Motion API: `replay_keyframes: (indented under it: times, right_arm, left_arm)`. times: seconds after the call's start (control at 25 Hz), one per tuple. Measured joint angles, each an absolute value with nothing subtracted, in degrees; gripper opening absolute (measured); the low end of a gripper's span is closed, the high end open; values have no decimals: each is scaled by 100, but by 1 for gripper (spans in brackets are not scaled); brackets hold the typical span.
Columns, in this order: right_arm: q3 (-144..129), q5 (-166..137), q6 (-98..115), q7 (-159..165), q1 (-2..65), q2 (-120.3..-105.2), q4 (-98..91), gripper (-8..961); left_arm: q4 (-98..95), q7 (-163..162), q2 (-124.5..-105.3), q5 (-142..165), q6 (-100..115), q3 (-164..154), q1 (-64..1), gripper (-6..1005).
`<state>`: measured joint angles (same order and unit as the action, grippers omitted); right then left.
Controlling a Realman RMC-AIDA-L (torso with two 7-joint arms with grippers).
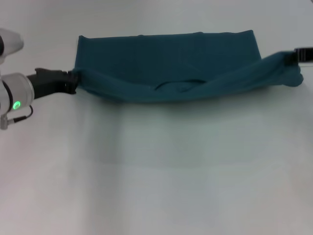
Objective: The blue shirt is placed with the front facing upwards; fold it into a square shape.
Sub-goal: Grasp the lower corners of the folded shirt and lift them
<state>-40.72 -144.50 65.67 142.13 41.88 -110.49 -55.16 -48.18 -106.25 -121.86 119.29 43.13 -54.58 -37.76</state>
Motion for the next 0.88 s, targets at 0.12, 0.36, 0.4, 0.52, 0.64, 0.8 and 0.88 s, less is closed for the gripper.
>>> replay_keyframes:
  times: [0.12,0.36,0.4,0.52,0.64,0.8,0.88]
  right_arm:
    - [-3950,-14461,6567,14256,4308,-10988,-5560,53]
    - [-3983,-14496,6534,14413,4526,-10770,-5356,53]
    - [-3985,-14497,6523,14419,4547,-10758,-5349,53]
    - [-3989,-14513,6509,14488,4584,-10720,-5340,53]
    - [-3995,-14572,6505,14622,4656,-10649,-5239,53]
    - [-3995,-14866,6507,14982,4795,-10545,-5033,53]
    - [-4022,-15020,6601,15059,4841,-10544,-4999,53]
  left_arm:
    - [-4899,-10842,-12125,12060,4340,-5458,-3871,59]
    - [-4944,-11042,-12032,12186,4406,-5452,-4078,59]
    - [-4944,-11050,-12021,12187,4406,-5450,-4097,59]
    - [-4945,-11064,-11982,12189,4407,-5441,-4168,59]
    - [-4943,-11104,-11945,12211,4416,-5432,-4261,59]
    - [-4941,-11487,-11888,12472,4417,-5430,-4412,58]
    - [-4946,-11751,-11871,12601,4423,-5422,-4466,58]
